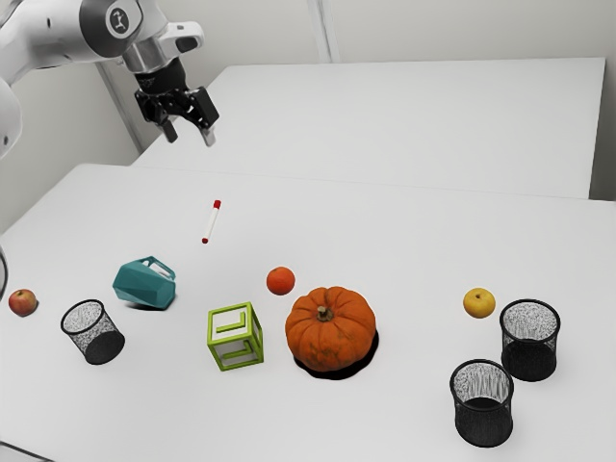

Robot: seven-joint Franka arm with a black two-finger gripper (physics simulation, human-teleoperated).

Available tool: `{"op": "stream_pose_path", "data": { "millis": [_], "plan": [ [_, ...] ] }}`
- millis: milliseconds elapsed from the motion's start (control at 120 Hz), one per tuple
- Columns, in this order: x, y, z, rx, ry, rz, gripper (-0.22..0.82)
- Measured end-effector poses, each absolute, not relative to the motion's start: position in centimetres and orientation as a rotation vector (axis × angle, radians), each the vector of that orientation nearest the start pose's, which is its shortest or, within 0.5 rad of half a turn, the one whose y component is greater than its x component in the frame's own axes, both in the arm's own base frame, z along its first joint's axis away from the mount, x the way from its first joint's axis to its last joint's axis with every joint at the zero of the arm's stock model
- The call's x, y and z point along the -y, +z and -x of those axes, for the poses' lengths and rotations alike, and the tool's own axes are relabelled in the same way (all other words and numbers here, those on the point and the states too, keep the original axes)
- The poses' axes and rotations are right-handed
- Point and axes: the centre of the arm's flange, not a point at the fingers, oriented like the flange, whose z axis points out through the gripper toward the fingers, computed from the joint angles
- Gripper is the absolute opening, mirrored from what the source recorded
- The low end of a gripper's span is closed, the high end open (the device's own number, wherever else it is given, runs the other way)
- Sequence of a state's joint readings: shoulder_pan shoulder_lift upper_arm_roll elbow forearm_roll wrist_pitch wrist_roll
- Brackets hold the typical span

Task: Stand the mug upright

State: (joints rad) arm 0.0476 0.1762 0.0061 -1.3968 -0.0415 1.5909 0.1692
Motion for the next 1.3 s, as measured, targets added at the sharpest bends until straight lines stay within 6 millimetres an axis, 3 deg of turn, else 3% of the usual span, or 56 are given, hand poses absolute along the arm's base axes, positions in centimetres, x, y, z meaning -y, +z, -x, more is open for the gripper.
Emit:
{"op": "stream_pose_path", "data": {
  "millis": [275, 383, 425, 542, 642, 808, 925, 1125, 1300],
  "plan": [
    [-2.6, 60.7, -60.8, -0.194, -0.024, 3.190, 0.60],
    [-2.8, 61.2, -59.6, -0.184, -0.016, 3.214, 0.60],
    [-4.3, 61.5, -59.0, -0.134, 0.000, 3.242, 0.60],
    [-11.0, 63.0, -56.6, 0.042, -0.016, 3.314, 0.60],
    [-17.0, 62.4, -54.5, 0.170, -0.002, 3.394, 0.60],
    [-26.6, 58.0, -51.1, 0.331, 0.025, 3.548, 0.60],
    [-31.4, 52.4, -50.8, 0.364, 0.067, 3.662, 0.60],
    [-35.1, 43.6, -51.3, 0.306, 0.089, 3.816, 0.60],
    [-36.5, 37.7, -51.4, 0.251, 0.063, 3.890, 0.60]
  ]
}}
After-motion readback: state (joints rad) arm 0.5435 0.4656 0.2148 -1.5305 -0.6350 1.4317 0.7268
